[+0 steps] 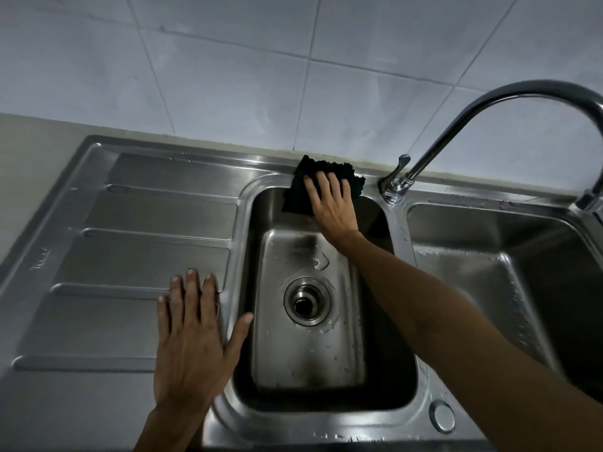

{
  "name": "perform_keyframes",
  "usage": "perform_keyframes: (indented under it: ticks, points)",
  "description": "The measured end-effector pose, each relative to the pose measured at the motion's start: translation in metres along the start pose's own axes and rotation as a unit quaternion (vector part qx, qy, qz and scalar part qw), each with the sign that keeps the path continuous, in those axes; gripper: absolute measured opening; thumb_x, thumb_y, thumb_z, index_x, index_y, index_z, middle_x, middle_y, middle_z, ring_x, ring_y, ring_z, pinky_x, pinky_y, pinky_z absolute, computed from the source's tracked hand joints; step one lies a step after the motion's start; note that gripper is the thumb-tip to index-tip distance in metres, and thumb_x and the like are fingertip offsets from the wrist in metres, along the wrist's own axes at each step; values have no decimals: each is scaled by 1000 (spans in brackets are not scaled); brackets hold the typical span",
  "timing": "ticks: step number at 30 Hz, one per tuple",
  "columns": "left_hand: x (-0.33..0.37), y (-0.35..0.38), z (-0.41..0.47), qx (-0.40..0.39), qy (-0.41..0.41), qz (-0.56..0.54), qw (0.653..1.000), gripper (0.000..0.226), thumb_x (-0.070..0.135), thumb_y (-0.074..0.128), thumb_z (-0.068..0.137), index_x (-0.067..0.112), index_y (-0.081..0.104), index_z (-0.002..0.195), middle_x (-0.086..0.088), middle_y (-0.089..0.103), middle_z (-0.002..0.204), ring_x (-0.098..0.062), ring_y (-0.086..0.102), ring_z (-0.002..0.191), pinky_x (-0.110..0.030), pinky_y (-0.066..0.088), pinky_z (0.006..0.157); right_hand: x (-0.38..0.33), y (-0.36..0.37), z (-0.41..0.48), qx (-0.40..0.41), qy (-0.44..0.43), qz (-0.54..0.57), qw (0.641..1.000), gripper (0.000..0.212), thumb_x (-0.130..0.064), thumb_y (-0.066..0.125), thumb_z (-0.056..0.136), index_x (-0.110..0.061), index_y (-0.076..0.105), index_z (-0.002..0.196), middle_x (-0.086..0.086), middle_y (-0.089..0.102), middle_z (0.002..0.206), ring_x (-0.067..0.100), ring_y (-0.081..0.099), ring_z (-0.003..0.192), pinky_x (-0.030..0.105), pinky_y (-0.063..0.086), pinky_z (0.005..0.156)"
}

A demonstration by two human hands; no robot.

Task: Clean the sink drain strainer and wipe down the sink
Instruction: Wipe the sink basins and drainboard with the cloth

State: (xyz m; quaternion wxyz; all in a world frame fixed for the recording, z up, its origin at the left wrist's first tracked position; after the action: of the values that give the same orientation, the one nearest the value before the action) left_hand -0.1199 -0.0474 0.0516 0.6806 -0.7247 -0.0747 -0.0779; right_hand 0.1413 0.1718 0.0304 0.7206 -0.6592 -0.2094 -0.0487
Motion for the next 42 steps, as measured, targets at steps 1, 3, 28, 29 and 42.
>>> perform_keyframes:
  ticks: [1,3,28,29,42]
  points:
    - [0,0,1,0,1,3,1000,93,77,10,92,9,9,156,-18,6,165,-35,3,153,-54,8,123,2,0,2,-4,-3,-7,1000,98,-42,78,78,-13,24,155,15,37,151,35,39,138,52,36,111]
    - [-1,0,1,-5,5,8,1000,93,76,11,92,9,10,156,-19,8,164,-36,5,153,-54,8,122,4,1,0,-7,-16,-8,1000,94,-35,74,82,-12,21,156,17,36,151,37,39,138,53,35,112]
    - [0,-6,0,7,-4,-5,1000,96,77,13,90,7,26,155,-21,19,163,-38,13,152,-56,11,122,90,-32,-151,-167,-64,73,981,68,-19,42,100,-2,10,157,21,4,165,37,-1,153,47,-1,123]
    - [-1,-6,1,6,-3,-3,1000,96,77,13,91,7,26,155,-21,19,163,-39,13,151,-56,11,122,93,-34,-162,-171,-76,78,979,67,-20,42,101,-4,10,157,20,3,165,36,-1,153,45,-2,123]
    - [-3,-3,-1,22,9,-14,1000,92,77,20,91,9,23,153,-22,18,162,-41,13,150,-58,11,120,87,-38,-262,-163,-39,273,947,81,-34,40,92,-11,1,159,11,-14,165,23,-21,151,42,-5,126]
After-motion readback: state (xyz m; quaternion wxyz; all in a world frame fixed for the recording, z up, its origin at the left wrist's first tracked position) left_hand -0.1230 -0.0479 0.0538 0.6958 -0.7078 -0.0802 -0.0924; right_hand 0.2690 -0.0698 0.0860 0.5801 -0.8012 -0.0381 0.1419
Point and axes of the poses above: each hand's wrist, its own z-axis towards the middle knuckle, its own y-axis out of the palm, x = y × z, the point moved 2 cm from there along z, towards the middle knuckle
